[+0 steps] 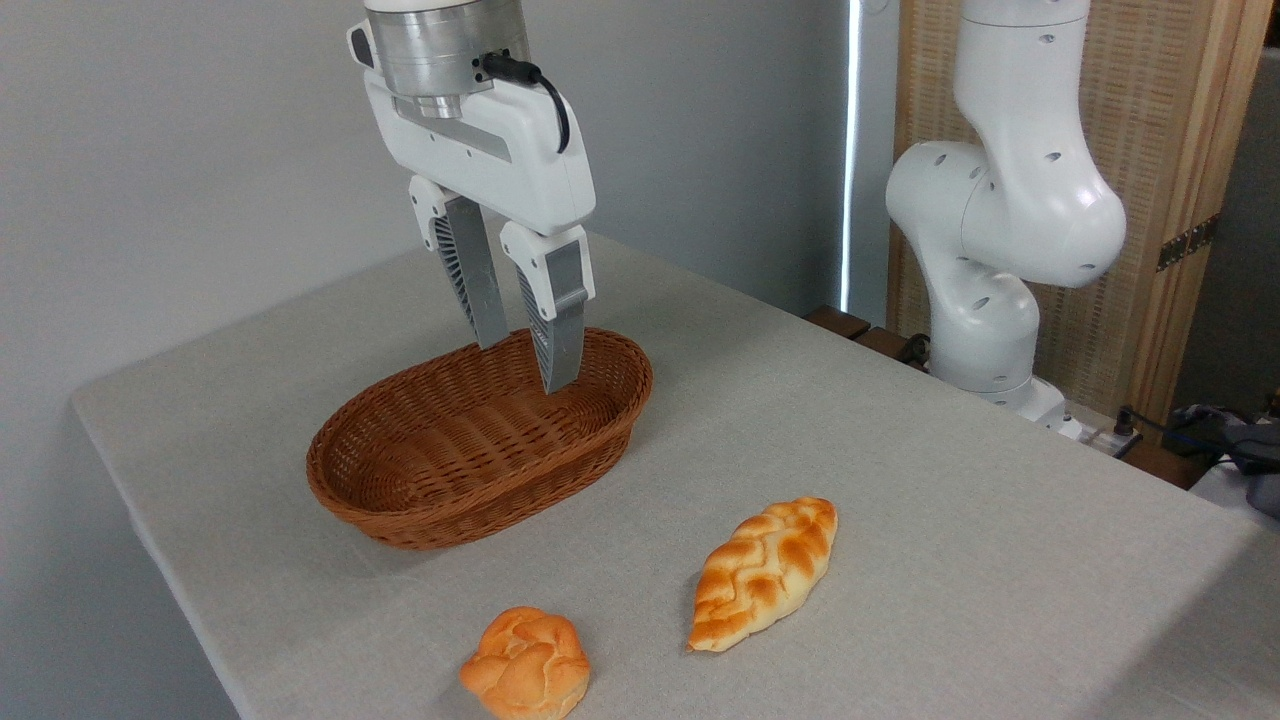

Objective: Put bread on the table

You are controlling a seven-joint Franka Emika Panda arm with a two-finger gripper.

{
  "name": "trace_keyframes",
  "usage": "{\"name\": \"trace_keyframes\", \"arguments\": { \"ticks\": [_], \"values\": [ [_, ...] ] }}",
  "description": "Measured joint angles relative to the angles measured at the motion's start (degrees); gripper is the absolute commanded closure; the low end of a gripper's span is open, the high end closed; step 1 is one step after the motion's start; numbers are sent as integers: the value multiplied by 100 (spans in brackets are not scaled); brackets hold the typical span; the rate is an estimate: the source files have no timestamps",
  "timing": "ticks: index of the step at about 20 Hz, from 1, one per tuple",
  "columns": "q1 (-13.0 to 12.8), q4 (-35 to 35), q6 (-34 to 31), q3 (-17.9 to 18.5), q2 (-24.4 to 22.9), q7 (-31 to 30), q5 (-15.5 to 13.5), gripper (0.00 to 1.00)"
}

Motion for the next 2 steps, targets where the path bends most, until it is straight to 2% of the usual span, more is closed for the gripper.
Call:
{"name": "trace_keyframes", "arguments": {
  "ticks": [2],
  "values": [
    [3,-7,0,-18,0,0,0,0]
  ]
}}
